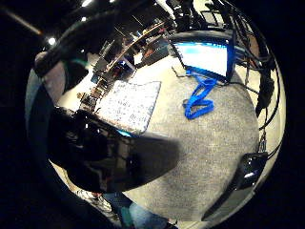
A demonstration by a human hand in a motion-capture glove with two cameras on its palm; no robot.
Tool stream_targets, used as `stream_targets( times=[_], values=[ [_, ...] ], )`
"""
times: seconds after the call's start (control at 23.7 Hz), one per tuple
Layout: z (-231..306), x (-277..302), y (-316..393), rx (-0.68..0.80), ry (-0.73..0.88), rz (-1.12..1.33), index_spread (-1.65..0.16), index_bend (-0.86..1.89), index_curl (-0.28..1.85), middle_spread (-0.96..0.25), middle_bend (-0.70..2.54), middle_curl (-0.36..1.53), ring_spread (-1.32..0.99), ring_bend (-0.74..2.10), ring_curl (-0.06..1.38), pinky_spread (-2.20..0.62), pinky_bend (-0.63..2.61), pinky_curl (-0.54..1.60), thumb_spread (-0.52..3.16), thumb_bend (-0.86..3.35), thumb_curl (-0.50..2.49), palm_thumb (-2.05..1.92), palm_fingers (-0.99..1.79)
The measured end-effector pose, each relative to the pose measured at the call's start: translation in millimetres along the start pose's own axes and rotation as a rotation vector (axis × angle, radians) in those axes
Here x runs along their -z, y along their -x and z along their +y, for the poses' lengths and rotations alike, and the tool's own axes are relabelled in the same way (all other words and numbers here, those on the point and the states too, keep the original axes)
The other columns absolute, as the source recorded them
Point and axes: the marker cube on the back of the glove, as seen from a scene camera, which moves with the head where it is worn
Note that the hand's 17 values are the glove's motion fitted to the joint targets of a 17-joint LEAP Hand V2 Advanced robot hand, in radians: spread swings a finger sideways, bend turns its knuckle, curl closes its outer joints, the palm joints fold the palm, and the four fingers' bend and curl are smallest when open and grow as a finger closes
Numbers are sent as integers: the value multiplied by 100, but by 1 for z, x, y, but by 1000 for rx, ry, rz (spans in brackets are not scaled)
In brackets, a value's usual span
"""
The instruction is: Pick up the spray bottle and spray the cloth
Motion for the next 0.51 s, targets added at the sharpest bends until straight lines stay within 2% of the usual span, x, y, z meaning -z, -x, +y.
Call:
stream_targets(
  times=[0.21,0.51],
  values=[
    [-10,-4,-1,39,-36,38,-25,10,33,-9,25,37,-15,47,34,0,52,28,75,0,57,97,117],
    [-19,-5,-7,88,-181,88,-26,18,38,-12,42,45,-17,54,40,-12,52,32,57,-2,62,102,136]
  ],
)
